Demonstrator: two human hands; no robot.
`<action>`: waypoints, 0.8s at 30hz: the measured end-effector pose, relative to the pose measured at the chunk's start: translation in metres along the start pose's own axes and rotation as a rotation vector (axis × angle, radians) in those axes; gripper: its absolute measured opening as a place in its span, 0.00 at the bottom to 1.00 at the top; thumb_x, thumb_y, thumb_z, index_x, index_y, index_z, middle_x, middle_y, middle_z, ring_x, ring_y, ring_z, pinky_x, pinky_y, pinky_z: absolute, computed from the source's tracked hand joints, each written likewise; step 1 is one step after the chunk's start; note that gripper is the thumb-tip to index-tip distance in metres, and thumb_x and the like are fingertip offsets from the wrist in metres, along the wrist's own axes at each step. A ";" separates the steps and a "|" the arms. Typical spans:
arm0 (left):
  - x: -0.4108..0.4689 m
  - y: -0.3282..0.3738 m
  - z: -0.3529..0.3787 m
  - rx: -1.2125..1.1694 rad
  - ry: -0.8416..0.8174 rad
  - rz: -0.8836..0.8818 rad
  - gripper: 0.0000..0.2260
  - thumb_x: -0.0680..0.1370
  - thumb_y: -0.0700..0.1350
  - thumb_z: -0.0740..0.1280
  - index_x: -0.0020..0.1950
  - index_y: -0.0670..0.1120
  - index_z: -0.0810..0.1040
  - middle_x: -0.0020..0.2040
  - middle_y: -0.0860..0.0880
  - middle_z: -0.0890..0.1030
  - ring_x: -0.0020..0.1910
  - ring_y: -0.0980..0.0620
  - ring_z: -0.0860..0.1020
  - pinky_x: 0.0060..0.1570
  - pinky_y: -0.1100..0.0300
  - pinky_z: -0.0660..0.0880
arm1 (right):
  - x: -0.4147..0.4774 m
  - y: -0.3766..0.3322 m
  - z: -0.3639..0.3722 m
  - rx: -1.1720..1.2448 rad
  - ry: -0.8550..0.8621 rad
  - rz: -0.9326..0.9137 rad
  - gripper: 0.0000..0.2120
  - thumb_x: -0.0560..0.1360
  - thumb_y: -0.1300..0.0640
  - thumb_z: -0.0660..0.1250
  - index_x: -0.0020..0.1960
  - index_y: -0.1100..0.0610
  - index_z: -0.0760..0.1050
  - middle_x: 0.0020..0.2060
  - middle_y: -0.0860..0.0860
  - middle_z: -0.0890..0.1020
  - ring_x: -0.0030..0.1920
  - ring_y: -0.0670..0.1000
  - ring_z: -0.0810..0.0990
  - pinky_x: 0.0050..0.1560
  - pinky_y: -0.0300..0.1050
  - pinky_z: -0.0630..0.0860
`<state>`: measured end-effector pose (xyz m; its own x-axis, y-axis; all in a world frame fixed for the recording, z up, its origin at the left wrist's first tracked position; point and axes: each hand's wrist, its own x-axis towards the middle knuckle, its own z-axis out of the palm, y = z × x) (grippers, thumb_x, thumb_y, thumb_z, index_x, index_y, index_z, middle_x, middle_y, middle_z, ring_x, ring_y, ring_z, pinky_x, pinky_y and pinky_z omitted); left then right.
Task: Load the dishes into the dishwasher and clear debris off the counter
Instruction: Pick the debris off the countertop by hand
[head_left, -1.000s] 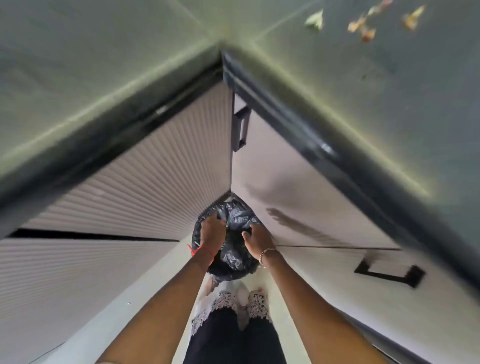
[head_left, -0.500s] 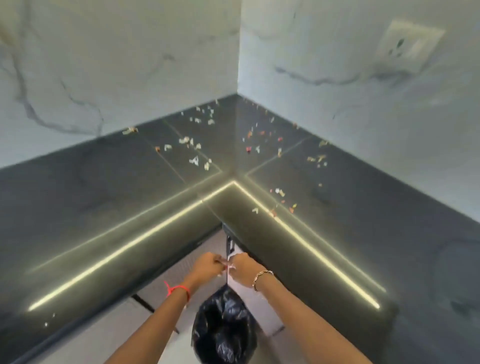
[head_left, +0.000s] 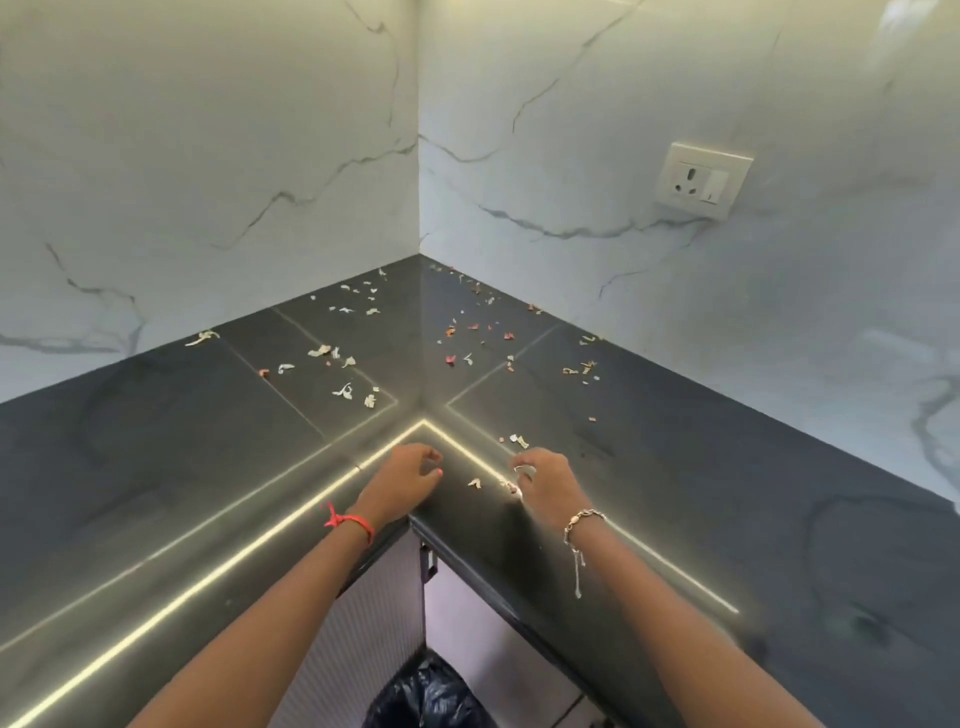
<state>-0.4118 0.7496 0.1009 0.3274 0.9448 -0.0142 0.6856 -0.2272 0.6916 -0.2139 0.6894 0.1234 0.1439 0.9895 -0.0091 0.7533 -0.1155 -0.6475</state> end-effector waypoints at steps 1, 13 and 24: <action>0.011 -0.005 0.003 0.069 -0.048 0.039 0.15 0.76 0.41 0.65 0.62 0.39 0.75 0.61 0.44 0.76 0.63 0.48 0.72 0.61 0.63 0.63 | 0.007 0.003 0.000 0.004 0.015 0.029 0.13 0.73 0.69 0.60 0.54 0.64 0.79 0.58 0.57 0.79 0.59 0.55 0.76 0.60 0.35 0.65; 0.086 -0.062 0.024 0.586 -0.251 0.331 0.40 0.68 0.69 0.27 0.77 0.55 0.44 0.77 0.55 0.43 0.76 0.51 0.41 0.72 0.46 0.41 | 0.066 0.008 0.026 -0.231 -0.058 0.075 0.22 0.79 0.68 0.51 0.70 0.55 0.66 0.74 0.50 0.61 0.74 0.50 0.57 0.71 0.41 0.55; 0.087 -0.067 0.026 0.515 -0.203 0.355 0.37 0.70 0.69 0.30 0.76 0.57 0.44 0.76 0.58 0.43 0.74 0.57 0.38 0.72 0.51 0.37 | 0.078 0.041 0.012 -0.460 -0.286 0.003 0.27 0.75 0.73 0.55 0.71 0.56 0.65 0.73 0.47 0.62 0.73 0.48 0.61 0.70 0.36 0.55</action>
<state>-0.4122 0.8409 0.0350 0.6731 0.7393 -0.0199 0.7200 -0.6489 0.2461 -0.1799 0.7626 0.0873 0.0142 0.9657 -0.2591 0.9655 -0.0807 -0.2476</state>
